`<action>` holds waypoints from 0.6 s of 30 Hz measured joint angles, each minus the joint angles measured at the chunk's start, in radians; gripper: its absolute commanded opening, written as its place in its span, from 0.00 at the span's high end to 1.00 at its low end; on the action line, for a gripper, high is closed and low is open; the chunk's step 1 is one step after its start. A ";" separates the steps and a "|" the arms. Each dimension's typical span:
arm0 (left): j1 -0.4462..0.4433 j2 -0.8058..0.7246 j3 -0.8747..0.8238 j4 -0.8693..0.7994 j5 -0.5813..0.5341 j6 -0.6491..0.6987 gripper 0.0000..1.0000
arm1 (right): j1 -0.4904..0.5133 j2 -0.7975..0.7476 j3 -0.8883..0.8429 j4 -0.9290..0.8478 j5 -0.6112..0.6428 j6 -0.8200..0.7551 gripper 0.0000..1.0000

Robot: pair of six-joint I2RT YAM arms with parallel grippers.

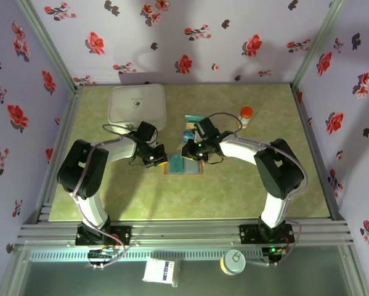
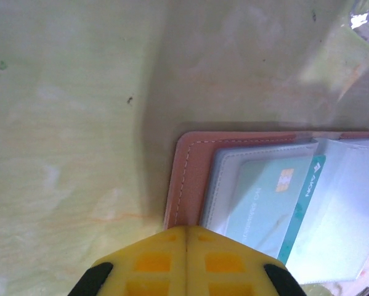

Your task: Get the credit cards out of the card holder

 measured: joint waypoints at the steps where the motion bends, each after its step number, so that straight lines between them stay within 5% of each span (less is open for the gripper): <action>1: 0.000 -0.008 0.000 -0.008 0.000 0.000 0.99 | 0.002 0.005 0.001 0.000 0.000 0.000 0.80; 18: -0.051 -0.028 0.004 -0.023 0.012 -0.005 1.00 | 0.015 0.069 0.025 0.008 -0.035 0.001 0.77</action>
